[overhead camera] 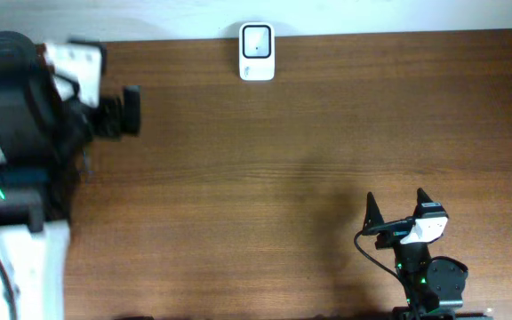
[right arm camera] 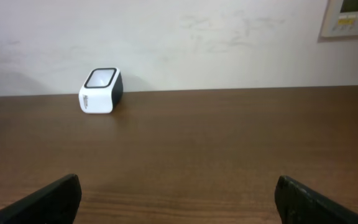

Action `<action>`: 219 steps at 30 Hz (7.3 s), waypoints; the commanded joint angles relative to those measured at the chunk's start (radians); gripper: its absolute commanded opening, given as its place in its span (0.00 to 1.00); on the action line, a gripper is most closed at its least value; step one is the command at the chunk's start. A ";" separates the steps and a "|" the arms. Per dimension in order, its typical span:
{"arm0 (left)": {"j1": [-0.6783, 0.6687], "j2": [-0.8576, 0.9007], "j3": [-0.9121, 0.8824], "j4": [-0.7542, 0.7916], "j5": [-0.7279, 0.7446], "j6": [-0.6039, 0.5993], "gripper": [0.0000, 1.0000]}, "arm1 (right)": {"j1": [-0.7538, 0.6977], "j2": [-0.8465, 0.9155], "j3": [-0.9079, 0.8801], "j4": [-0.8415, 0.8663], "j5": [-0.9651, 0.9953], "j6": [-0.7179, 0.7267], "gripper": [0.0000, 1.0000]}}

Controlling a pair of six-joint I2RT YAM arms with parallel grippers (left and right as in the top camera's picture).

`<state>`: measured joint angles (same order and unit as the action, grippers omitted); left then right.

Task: Scan the item barcode
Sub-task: 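Reach the left gripper into the grey basket and grasp the pasta package, then lift the orange-ended pasta package and carry it toward the scanner, then lower the pasta package onto the table and release it, then return the left gripper to the basket and grasp the white tube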

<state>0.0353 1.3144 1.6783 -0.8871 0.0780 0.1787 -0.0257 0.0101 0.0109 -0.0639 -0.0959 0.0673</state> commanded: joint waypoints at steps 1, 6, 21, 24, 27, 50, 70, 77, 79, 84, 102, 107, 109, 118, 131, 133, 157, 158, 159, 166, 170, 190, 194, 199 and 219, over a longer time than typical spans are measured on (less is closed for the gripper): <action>0.031 0.176 0.333 -0.153 0.000 0.042 0.99 | -0.008 -0.007 -0.005 -0.003 -0.005 -0.004 0.99; 0.077 0.255 0.401 -0.133 -0.113 0.188 0.99 | -0.008 -0.007 -0.005 -0.003 -0.005 -0.004 0.99; 0.624 0.417 0.393 -0.267 -0.094 -0.073 0.89 | -0.009 -0.007 -0.005 -0.003 -0.005 -0.004 0.99; 0.674 0.487 0.376 -0.331 -0.101 -0.050 0.85 | -0.009 -0.007 -0.005 -0.003 -0.005 -0.004 0.99; 0.737 0.547 0.351 -0.370 -0.076 -0.029 0.86 | -0.008 -0.007 -0.005 -0.003 -0.005 -0.004 0.99; 0.773 0.626 -0.154 -0.011 0.113 0.452 0.99 | -0.009 -0.007 -0.005 -0.003 -0.005 -0.004 0.99; 0.772 0.797 -0.159 -0.026 0.120 0.458 0.70 | -0.009 -0.007 -0.005 -0.003 -0.005 -0.004 0.99; 0.772 0.804 -0.157 -0.027 0.119 0.447 0.00 | -0.009 -0.007 -0.005 -0.003 -0.005 -0.004 0.99; 0.772 0.804 -0.151 -0.032 0.116 0.434 0.00 | -0.009 -0.007 -0.005 -0.003 -0.005 -0.004 0.99; 0.772 0.800 -0.063 -0.099 0.117 0.344 0.00 | -0.009 -0.007 -0.005 -0.003 -0.005 -0.004 0.99; 0.669 0.760 1.078 -0.463 0.435 0.021 0.00 | -0.009 -0.007 -0.005 -0.003 -0.005 -0.004 0.99; 0.464 0.656 1.140 -0.464 0.484 -0.010 0.00 | -0.009 -0.007 -0.005 -0.003 -0.005 -0.004 0.99; 0.348 0.640 1.140 -0.492 0.483 -0.002 0.00 | -0.009 -0.007 -0.005 -0.003 -0.005 -0.004 0.99; -0.166 0.795 1.040 -0.727 0.349 0.436 0.00 | -0.009 -0.007 -0.005 -0.003 -0.005 -0.004 0.99; -0.471 1.112 0.729 -0.752 0.298 0.795 0.00 | -0.009 -0.007 -0.005 -0.003 -0.005 -0.004 0.99; -0.502 1.130 0.701 -0.745 0.298 0.813 0.00 | -0.009 -0.007 -0.005 -0.003 -0.005 -0.004 0.99; -0.648 1.164 0.544 -0.568 0.456 0.790 0.99 | -0.009 -0.007 -0.005 -0.003 -0.005 -0.004 0.99; -0.647 1.163 0.551 -0.568 0.431 0.770 0.99 | -0.009 -0.007 -0.005 -0.003 -0.005 -0.004 0.99; -0.644 1.163 0.572 -0.568 0.371 0.723 0.99 | -0.009 -0.007 -0.005 -0.003 -0.005 -0.004 0.99; -0.569 1.161 1.020 -0.695 0.170 0.530 0.99 | -0.009 -0.007 -0.005 -0.003 -0.005 -0.004 0.99; -0.427 1.145 1.460 -0.690 0.098 0.282 0.99 | -0.009 -0.007 -0.005 -0.003 -0.005 -0.004 0.99; 0.524 0.891 1.266 -0.766 -0.182 -0.314 0.99 | -0.008 -0.007 -0.005 -0.003 -0.005 -0.004 0.99; 0.563 0.891 1.072 -0.739 -0.172 -0.157 0.99 | -0.008 -0.007 -0.005 -0.003 -0.005 -0.004 0.99; 0.576 0.891 0.753 -0.545 -0.085 0.087 0.99 | -0.008 -0.007 -0.005 -0.003 -0.005 -0.004 0.99; 0.613 0.892 0.292 -0.046 -0.307 0.385 1.00 | -0.008 -0.007 -0.005 -0.004 -0.005 -0.004 0.99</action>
<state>0.6346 2.2177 2.0148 -0.9726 -0.2031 0.5385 -0.0257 0.0101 0.0109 -0.0639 -0.0959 0.0677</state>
